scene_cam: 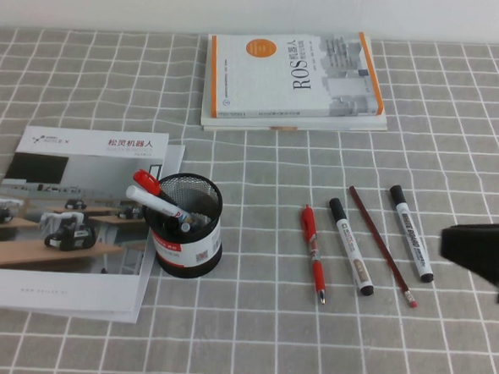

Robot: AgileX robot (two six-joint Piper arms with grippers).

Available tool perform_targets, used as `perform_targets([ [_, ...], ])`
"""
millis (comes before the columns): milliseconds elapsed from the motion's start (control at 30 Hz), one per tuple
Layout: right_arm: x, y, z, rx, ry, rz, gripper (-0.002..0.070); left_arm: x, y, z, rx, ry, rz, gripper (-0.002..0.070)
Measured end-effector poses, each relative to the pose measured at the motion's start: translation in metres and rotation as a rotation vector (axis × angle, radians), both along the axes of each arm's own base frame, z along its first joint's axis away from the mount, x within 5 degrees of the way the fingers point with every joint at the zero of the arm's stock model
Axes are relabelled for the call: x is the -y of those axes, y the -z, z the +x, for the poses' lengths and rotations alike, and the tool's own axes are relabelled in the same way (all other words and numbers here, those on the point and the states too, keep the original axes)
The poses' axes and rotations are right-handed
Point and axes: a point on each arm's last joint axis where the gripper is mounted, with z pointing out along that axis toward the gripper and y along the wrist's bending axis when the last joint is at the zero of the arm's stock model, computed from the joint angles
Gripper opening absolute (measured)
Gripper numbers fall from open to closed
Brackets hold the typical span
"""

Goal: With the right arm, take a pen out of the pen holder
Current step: 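Take a marker out of the pen holder and lay it on the table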

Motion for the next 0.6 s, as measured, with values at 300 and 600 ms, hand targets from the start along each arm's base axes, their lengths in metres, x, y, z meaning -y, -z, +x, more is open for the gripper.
perform_targets([
  [300,-0.076,0.012,0.015,0.092,-0.222,-0.109,-0.0013,0.000,0.000,0.000,0.000,0.000,0.000,-0.0003],
  [600,-0.142,0.023,0.021,0.395,-0.320,-0.202,0.0057,0.000,0.000,0.000,0.000,0.000,0.000,-0.0003],
])
